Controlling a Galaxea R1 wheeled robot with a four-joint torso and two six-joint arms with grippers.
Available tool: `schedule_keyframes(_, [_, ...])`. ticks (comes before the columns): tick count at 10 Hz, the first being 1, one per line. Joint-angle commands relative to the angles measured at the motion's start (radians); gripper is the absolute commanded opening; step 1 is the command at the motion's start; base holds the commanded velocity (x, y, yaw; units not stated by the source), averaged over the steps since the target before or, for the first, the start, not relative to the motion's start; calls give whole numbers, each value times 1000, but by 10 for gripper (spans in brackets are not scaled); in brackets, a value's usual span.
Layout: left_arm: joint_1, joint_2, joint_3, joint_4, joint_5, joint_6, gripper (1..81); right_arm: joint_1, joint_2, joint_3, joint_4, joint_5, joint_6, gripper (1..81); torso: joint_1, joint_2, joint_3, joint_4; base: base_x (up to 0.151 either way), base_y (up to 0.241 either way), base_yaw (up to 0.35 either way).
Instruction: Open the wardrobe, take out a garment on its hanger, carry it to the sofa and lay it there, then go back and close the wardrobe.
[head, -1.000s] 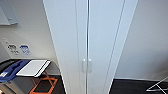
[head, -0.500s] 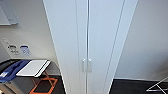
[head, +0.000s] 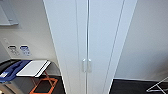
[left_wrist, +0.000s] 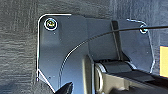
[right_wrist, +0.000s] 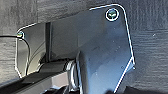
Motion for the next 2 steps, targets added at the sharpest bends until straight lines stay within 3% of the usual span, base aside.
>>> schedule_keyframes(1, [2, 111, -134, 23, 56, 6, 811, -39, 68, -65, -89, -33, -2, 811, 0, 0, 0, 0, 0, 0, 0])
schedule_keyframes(2, [2, 119, -159, 16, 54, 1, 811, -40, 68, -64, -88, -34, -2, 811, 0, 0, 0, 0, 0, 0, 0])
